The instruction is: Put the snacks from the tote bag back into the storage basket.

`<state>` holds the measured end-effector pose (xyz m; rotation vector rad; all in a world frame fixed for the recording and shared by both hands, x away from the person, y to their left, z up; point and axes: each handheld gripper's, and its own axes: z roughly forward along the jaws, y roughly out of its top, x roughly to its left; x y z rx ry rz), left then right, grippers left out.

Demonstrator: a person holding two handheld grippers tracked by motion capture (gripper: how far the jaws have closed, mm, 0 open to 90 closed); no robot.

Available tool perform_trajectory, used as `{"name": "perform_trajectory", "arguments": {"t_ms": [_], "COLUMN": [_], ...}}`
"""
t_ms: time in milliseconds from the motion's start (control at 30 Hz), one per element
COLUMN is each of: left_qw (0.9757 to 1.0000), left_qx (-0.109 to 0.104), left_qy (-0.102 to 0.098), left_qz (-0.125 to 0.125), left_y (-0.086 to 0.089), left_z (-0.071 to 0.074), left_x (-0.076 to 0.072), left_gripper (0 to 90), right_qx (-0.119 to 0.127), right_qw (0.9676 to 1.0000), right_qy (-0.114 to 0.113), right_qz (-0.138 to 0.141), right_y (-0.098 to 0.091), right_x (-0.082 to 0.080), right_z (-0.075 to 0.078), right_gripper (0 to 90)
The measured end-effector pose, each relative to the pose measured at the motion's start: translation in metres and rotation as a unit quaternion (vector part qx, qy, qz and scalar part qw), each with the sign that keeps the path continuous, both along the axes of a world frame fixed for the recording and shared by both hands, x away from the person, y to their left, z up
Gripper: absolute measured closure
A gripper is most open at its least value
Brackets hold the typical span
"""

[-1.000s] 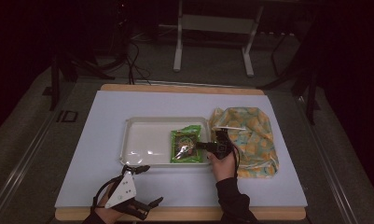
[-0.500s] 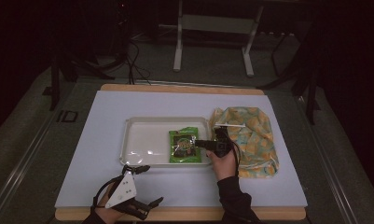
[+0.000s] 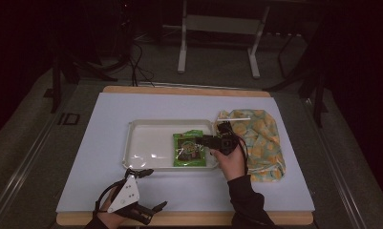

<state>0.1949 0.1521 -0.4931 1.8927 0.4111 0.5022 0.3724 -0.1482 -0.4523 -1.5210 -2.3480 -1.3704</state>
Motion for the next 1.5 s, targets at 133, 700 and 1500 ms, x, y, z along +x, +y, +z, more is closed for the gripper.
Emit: {"name": "perform_trajectory", "arguments": {"t_ms": [133,700,1500], "left_qw": [1.0,1.0,1.0], "left_qx": [0.001,0.001,0.004], "left_qy": [0.0,0.003,0.006], "left_qz": [0.0,0.001,0.001], "left_y": [0.0,0.0,-0.001], "left_z": [0.0,-0.001,-0.002], "left_x": [0.0,0.001,0.001], "left_gripper": [1.3,1.3,1.3], "right_qx": [-0.002,-0.003,-0.048], "right_qw": [0.9999,0.9948,0.9776], "right_qy": [-0.008,-0.101,-0.2], "right_qz": [0.015,0.013,-0.044], "right_y": [-0.003,-0.043,-0.117], "right_x": [0.002,-0.002,-0.025], "right_z": [0.011,0.044,0.038], "right_gripper": [48.0,20.1,14.6]}}
